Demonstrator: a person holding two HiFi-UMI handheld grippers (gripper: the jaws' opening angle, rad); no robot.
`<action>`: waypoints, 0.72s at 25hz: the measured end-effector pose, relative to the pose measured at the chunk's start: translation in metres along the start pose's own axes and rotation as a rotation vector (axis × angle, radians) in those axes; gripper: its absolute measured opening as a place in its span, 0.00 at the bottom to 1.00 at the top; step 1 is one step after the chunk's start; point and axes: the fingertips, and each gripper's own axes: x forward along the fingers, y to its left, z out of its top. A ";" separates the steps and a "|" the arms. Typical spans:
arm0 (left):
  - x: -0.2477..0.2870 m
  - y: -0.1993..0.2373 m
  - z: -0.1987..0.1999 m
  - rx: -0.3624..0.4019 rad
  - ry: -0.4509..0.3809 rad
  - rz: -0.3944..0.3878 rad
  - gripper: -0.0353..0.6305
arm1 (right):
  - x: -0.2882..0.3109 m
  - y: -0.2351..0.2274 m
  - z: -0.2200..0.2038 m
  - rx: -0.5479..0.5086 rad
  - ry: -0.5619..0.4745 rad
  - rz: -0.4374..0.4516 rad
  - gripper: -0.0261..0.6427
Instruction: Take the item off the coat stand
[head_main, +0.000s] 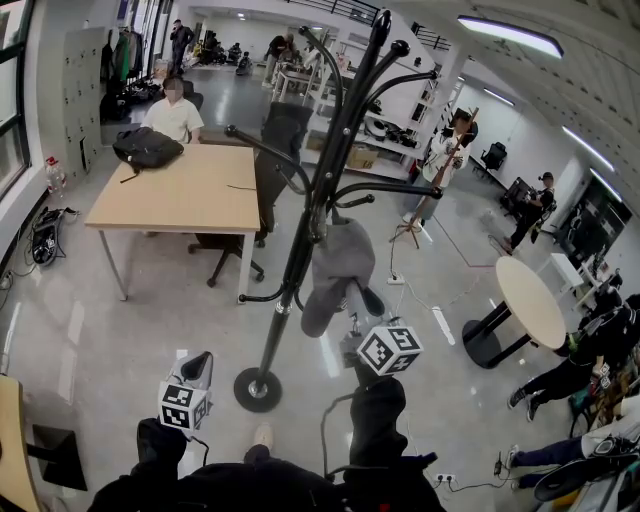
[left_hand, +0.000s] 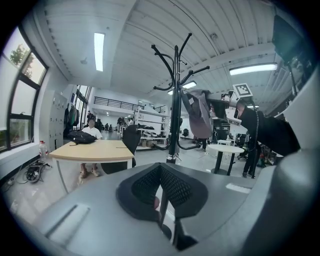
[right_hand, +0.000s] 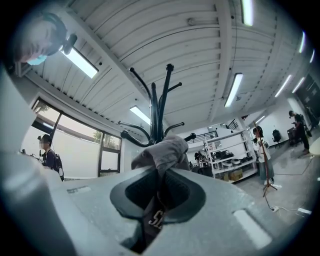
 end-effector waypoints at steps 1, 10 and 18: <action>0.000 0.000 0.000 0.000 -0.001 0.000 0.06 | 0.000 0.000 0.002 0.002 -0.005 0.003 0.07; -0.001 -0.002 -0.001 -0.005 -0.005 0.008 0.06 | -0.002 -0.001 0.020 -0.009 -0.038 0.006 0.07; -0.001 -0.003 -0.001 -0.007 -0.008 0.011 0.06 | 0.001 0.001 0.035 -0.013 -0.073 0.017 0.07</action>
